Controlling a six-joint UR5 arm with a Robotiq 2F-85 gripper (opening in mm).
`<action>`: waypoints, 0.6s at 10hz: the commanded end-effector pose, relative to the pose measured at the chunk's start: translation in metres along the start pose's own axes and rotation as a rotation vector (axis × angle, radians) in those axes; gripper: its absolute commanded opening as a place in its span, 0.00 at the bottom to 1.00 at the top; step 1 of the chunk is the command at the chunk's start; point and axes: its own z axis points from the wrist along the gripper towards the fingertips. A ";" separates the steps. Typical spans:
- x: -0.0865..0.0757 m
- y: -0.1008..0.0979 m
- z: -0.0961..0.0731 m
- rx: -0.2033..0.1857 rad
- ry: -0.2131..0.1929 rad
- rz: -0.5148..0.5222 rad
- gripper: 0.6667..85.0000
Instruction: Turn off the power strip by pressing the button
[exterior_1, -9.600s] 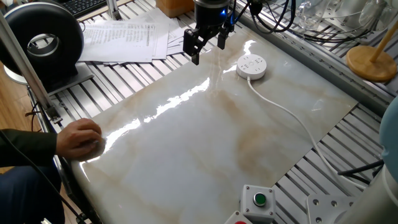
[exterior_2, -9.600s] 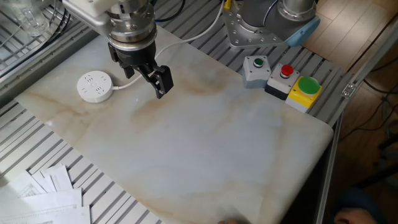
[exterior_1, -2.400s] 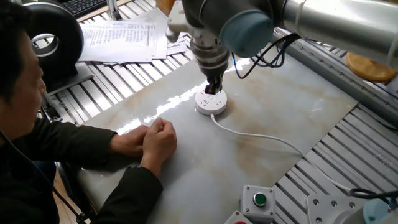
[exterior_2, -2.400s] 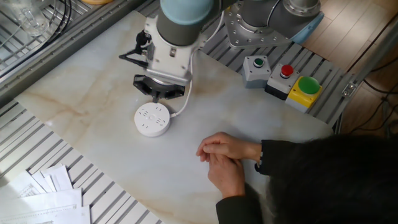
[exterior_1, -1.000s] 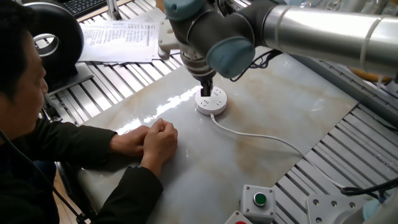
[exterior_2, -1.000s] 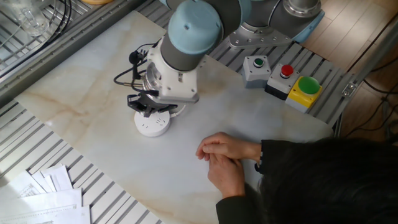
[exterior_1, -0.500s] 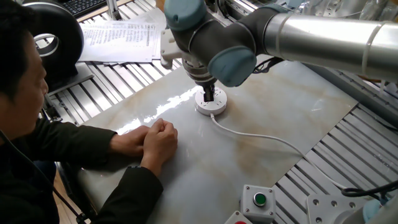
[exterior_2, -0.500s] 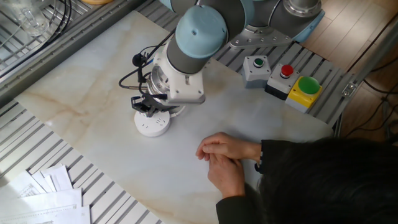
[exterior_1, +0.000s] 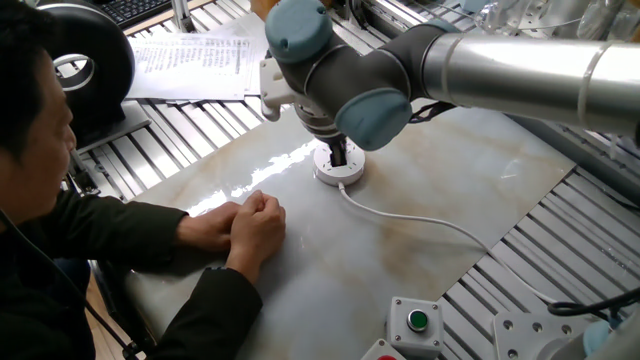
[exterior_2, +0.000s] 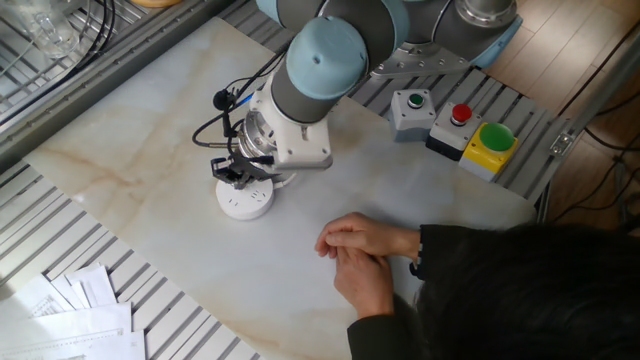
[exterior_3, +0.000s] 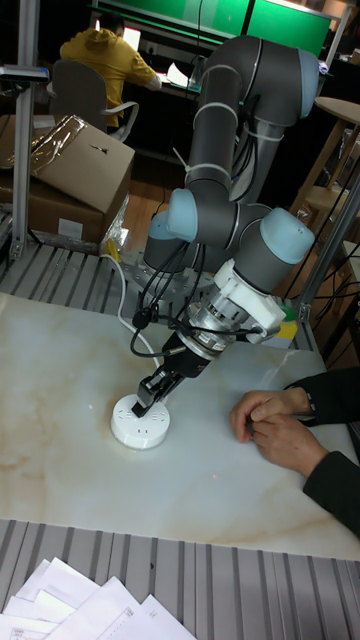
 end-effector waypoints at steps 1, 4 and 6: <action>0.001 0.006 0.003 -0.010 -0.001 0.003 0.00; 0.001 0.012 0.007 -0.007 -0.001 0.003 0.00; 0.001 0.012 0.007 -0.004 0.000 0.003 0.00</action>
